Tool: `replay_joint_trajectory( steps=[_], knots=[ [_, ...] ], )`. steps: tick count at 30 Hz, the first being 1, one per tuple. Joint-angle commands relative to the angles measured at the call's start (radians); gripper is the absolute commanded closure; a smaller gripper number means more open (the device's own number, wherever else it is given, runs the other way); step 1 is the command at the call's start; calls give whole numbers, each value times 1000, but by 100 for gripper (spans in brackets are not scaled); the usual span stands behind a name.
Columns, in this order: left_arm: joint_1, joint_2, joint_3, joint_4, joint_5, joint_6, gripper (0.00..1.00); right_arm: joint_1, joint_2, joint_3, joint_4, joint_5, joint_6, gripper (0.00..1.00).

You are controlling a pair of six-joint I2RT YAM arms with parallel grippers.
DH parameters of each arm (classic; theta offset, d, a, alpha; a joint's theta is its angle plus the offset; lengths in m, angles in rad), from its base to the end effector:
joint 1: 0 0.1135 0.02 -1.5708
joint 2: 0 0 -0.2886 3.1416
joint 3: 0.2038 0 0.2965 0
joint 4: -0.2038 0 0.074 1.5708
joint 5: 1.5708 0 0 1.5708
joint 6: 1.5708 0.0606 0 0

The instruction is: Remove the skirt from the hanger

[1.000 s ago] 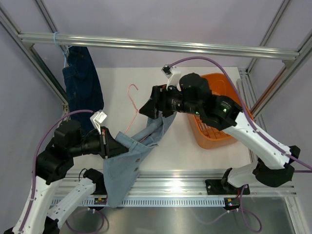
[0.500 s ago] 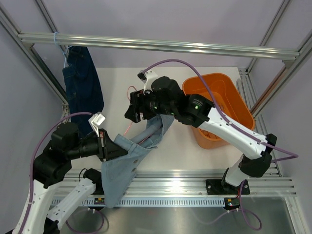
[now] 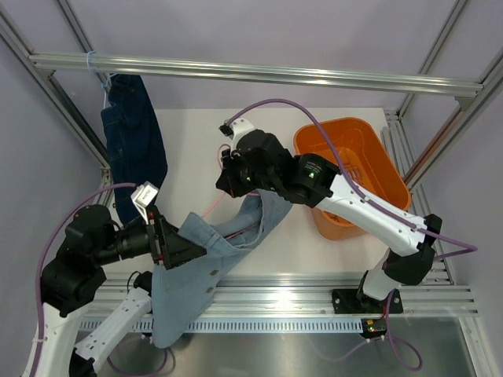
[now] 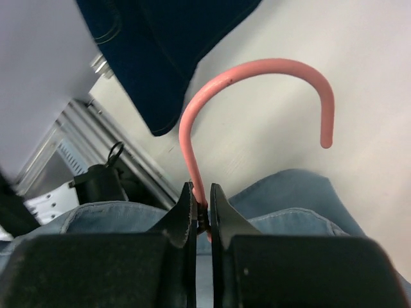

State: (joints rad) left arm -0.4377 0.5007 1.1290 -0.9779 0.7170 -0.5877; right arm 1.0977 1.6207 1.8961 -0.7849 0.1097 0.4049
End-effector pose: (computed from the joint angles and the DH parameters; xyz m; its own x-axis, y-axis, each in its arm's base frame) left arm 0.0546 -0.0695 0.4303 -0.7454 -0.1126 -0.6571 0.5592 0.4309 -0.7082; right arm 0.1949 0.3661 0.4730 -0.5357 -0.1871 -0.8234 -0.6857 0.6655 0.2948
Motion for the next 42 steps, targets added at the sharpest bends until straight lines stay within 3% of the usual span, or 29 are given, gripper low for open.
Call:
replay_joint_trajectory(
  steps=[1,4,10,15,23,26,28,29,30,31,38,42],
  knots=[
    [-4,-19,64,22,18,-8,15,-2,-24,50,4,156,55,100],
    [-4,-25,58,-17,-14,9,9,-2,-50,52,-16,176,61,100],
    [-4,-65,34,-91,-97,45,8,-1,-82,75,-88,234,60,100],
    [-4,-83,8,-154,-172,74,9,-2,-133,92,-122,223,83,100],
    [-3,-128,-106,-102,-154,43,15,-2,-208,69,-114,191,107,100],
    [-3,-134,-113,-102,-152,48,26,-1,-231,67,-122,202,109,100],
    [-4,-134,-112,-104,-152,48,52,-2,-248,70,-129,206,107,100],
    [-4,-133,-104,-113,-162,49,79,-2,-255,72,-138,215,106,100],
    [-4,-131,-97,-113,-172,49,80,-2,-258,75,-148,226,104,100],
    [-3,-128,-89,-128,-185,49,100,-2,-260,78,-160,241,104,100],
    [-4,-151,-2,-169,-319,65,100,-32,-317,9,-284,471,127,100],
    [-4,-191,20,-182,-453,45,100,-93,-444,-139,-254,460,175,100]
  ],
)
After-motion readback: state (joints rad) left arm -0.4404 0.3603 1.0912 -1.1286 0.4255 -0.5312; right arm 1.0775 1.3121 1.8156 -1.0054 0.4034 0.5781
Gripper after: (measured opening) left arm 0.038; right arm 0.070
